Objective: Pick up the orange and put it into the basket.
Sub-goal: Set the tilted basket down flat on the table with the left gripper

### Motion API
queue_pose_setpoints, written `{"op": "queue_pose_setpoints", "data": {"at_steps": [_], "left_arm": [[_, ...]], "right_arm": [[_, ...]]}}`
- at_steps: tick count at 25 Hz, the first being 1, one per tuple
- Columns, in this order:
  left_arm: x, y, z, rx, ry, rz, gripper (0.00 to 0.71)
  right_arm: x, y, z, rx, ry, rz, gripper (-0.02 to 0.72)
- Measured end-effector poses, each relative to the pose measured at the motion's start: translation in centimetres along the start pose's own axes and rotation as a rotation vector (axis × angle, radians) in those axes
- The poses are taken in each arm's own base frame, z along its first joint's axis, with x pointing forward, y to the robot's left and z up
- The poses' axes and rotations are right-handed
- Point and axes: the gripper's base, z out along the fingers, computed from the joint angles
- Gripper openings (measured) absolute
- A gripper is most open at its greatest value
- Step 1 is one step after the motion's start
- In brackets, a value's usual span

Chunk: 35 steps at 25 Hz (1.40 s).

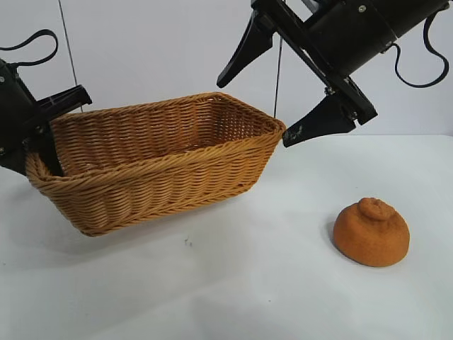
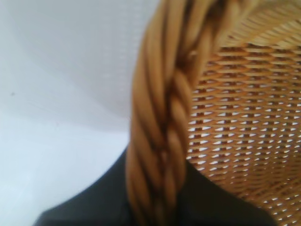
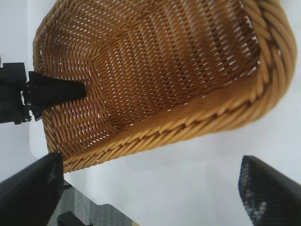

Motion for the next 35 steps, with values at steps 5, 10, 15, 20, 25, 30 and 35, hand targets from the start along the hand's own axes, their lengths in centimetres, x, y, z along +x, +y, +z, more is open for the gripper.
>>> {"op": "queue_pose_setpoints", "data": {"at_steps": [5,10,15,20,25,30,35], "left_arm": [[-1.2,-1.0,1.1,-0.022,0.102,0.211,0.085],[-1.3,-1.1,1.3,-0.024,0.149,0.351,0.085],[-1.6,-1.2,1.3,-0.016,0.125,0.382,0.085],[-2.1,-1.4,1.4,0.001,0.065,0.386,0.085],[-2.3,-1.1,3.1,0.003,0.085,0.370,0.085],[-2.4,-0.1,5.9,-0.025,0.145,0.366,0.085],[-2.3,0.0,6.6,-0.024,0.162,0.357,0.085]], "right_arm": [[0.0,0.0,0.0,0.000,0.001,-0.001,0.694],[0.0,0.0,0.0,0.001,0.000,-0.001,0.694],[0.0,0.0,0.0,0.001,0.000,-0.001,0.694],[0.0,0.0,0.0,0.001,0.000,-0.001,0.694],[0.0,0.0,0.0,0.001,0.000,-0.001,0.694],[0.0,0.0,0.0,0.001,0.000,-0.001,0.694],[0.0,0.0,0.0,0.001,0.000,-0.001,0.694]]}}
